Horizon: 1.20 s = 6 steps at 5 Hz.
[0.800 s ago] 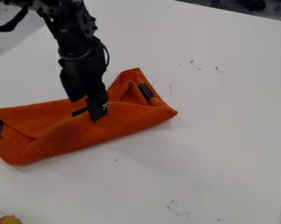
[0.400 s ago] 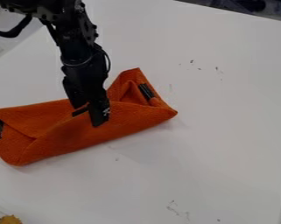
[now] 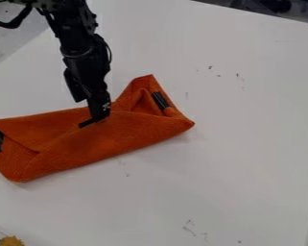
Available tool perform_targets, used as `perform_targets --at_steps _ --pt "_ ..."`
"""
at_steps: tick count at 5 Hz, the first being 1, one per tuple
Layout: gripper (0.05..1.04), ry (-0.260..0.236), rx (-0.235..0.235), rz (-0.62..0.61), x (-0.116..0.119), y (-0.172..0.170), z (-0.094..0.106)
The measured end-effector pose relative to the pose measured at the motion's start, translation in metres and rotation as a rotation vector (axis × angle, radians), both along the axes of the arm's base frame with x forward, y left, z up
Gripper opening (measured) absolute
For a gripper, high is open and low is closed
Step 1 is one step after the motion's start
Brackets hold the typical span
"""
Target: Unfold the cloth from top left to bottom right
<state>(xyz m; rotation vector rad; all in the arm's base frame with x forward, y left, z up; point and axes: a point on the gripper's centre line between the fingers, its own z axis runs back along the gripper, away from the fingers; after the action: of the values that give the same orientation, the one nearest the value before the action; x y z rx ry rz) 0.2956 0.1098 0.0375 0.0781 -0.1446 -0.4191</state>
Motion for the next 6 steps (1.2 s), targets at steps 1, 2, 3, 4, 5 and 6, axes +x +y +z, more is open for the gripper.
perform_targets --at_steps 1,2,3,4,5,6 --pt "0.810 0.014 -0.038 0.003 -0.003 -0.002 -0.012" --pt "0.874 0.037 -0.058 0.007 -0.007 -0.006 -0.014" --pt "0.930 0.052 -0.074 0.007 -0.010 -0.010 -0.015" --pt "0.833 0.058 -0.077 -0.010 -0.008 -0.017 -0.015" --pt "0.523 0.061 -0.078 -0.016 -0.010 -0.018 -0.017" --pt "0.236 0.061 -0.079 -0.015 -0.011 -0.018 -0.018"
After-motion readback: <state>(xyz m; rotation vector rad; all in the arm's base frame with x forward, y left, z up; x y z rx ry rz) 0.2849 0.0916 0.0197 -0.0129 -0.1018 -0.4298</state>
